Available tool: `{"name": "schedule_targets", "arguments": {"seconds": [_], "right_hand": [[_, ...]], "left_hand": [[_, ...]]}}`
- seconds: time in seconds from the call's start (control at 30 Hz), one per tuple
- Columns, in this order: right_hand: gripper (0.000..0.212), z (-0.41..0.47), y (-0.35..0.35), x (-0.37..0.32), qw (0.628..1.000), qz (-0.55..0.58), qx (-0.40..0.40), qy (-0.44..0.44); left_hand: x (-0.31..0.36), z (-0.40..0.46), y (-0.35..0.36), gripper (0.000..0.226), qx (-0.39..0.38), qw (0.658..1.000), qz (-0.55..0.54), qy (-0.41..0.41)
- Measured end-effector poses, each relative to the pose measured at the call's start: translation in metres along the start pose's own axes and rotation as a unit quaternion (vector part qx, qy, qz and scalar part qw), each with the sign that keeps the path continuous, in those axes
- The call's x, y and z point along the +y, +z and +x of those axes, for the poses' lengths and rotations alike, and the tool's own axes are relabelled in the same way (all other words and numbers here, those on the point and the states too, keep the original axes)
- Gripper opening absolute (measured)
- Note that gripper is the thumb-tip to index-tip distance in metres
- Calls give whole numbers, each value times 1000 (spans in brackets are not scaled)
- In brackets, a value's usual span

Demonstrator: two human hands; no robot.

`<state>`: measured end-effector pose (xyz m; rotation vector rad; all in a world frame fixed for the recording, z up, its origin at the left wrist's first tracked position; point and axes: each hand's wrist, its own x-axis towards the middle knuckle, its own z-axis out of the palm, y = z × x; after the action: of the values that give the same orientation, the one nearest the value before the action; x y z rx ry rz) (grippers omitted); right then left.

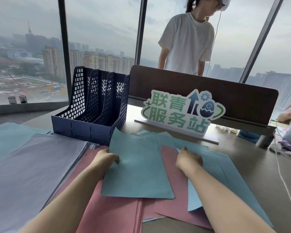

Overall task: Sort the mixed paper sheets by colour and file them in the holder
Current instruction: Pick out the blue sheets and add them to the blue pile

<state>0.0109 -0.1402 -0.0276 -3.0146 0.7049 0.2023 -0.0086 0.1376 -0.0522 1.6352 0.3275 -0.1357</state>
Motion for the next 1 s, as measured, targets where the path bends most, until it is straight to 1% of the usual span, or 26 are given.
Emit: {"name": "schedule_targets", "arguments": {"seconds": [0.07,0.13,0.17,0.23,0.27,0.33,0.4,0.43,0.5,0.57,0.63,0.67,0.7,0.73,0.8,0.87,0.93,1.0], "right_hand": [[64,-4,-16,0,999,28,31,-15],[50,-12,-29,-12,990,118,54,-50],[48,-17,-33,-23,982,163,57,-71],[49,-31,-40,-51,968,220,47,-111],[52,-38,-40,-66,962,236,39,-130],[58,-50,-33,-93,951,266,17,-158],[62,-57,-21,-115,937,300,-22,-177],[62,-60,-14,-124,926,322,-58,-186],[56,-65,0,-133,908,339,-135,-206],[45,-66,8,-132,893,336,-178,-241],[27,-56,12,-118,863,381,-189,-272],[22,-47,12,-106,857,409,-173,-264],[23,-33,11,-92,865,417,-136,-246],[29,-18,8,-77,883,402,-88,-226],[42,13,5,-45,932,319,-6,-171],[49,45,7,-16,956,264,6,-130],[51,77,13,4,965,238,9,-111],[51,109,21,15,971,212,4,-109]], "left_hand": [[0,1,-1,36,-5,1000,-5,2],[1,-1,0,39,-12,1000,-8,9],[2,-2,0,36,-15,1000,-10,14],[3,-5,0,30,-23,1000,-15,15],[2,-4,0,31,-30,999,-27,15],[2,-5,0,32,-55,996,-63,14],[2,-7,-3,24,-78,992,-98,11],[2,-7,-5,26,-99,988,-120,0],[3,-10,-7,47,-157,974,-156,-41],[3,-9,-7,45,-174,976,-125,-30],[1,-3,-6,58,-124,991,-52,11],[3,-2,-5,59,-101,995,-14,25],[5,1,-3,55,-87,995,14,37],[8,3,-1,46,-76,996,28,45],[16,8,4,30,-55,997,21,56],[20,15,10,26,-43,998,9,54],[17,22,16,24,-36,998,10,41],[11,28,19,23,-23,999,14,27]]}}
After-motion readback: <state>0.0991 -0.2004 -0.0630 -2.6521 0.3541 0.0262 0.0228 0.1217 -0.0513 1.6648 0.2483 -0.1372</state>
